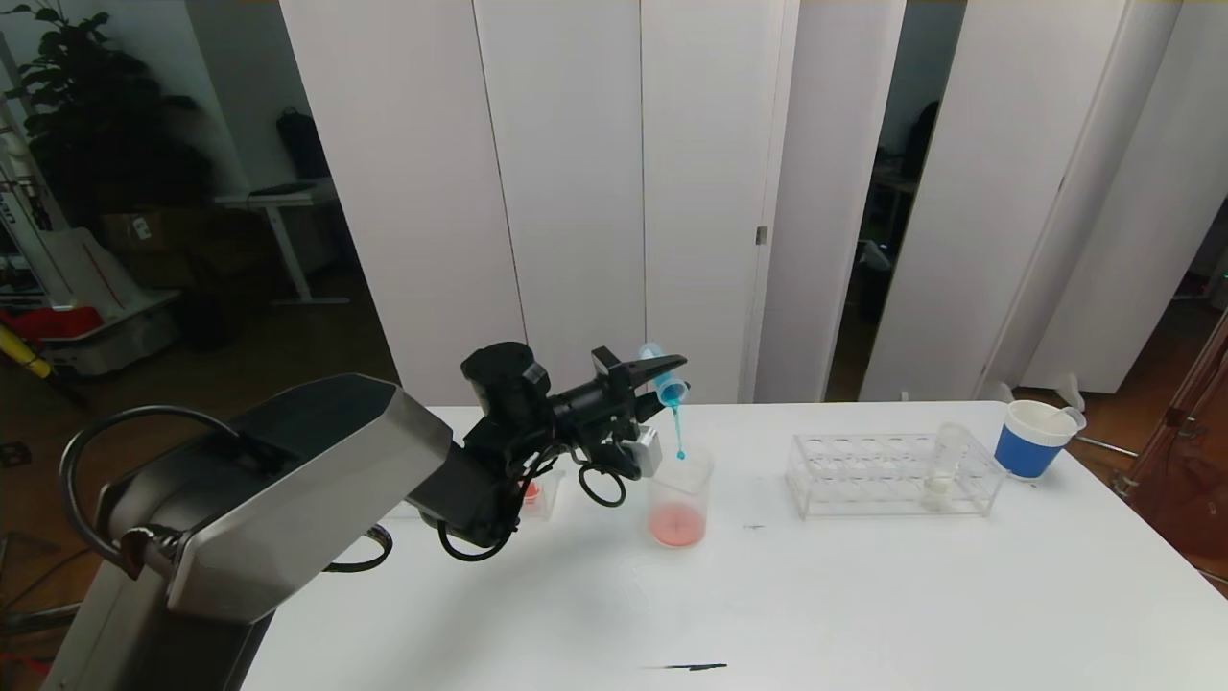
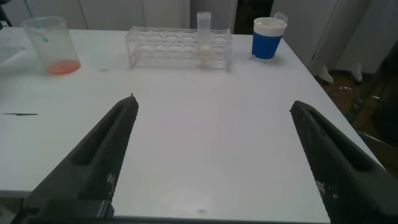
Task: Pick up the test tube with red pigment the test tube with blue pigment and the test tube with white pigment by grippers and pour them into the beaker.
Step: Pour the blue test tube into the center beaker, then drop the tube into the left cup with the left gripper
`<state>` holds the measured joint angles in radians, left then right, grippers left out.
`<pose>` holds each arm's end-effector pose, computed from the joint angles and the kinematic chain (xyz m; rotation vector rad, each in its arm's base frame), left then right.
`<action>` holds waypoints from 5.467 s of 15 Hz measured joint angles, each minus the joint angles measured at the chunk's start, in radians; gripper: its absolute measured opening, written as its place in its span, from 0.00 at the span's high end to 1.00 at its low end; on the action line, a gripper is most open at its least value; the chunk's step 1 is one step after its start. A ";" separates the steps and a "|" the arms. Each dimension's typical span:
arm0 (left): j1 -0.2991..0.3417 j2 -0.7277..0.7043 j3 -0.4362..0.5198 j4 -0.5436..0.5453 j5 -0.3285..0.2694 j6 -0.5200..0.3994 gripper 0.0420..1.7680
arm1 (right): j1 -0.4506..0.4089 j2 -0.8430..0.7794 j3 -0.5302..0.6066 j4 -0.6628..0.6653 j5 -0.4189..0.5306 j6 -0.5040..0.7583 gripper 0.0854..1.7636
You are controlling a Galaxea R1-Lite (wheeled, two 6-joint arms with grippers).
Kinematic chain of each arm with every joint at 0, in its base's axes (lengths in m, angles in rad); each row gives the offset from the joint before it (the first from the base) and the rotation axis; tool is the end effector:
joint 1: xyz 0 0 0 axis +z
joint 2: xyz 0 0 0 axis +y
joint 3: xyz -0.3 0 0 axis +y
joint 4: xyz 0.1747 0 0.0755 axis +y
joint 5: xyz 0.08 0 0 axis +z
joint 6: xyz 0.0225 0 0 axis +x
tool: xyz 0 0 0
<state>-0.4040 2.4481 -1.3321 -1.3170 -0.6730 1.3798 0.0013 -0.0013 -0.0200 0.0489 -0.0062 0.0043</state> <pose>0.4275 -0.1980 0.0875 1.2585 -0.9119 -0.7503 -0.0245 -0.0002 0.0760 0.0042 0.0276 -0.0050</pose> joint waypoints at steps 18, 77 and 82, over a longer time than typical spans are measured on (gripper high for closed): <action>-0.004 0.051 -0.042 -0.050 0.002 0.011 0.69 | 0.000 0.000 0.000 0.000 0.000 0.000 0.01; -0.029 0.110 -0.147 -0.235 -0.033 0.071 0.69 | 0.000 0.000 0.000 0.000 0.000 0.000 0.01; -0.024 0.094 -0.142 -0.164 0.017 0.050 0.69 | 0.000 0.000 0.000 0.000 0.000 0.000 0.01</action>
<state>-0.4281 2.5419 -1.4745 -1.4811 -0.6555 1.4296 0.0013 -0.0013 -0.0200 0.0489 -0.0062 0.0047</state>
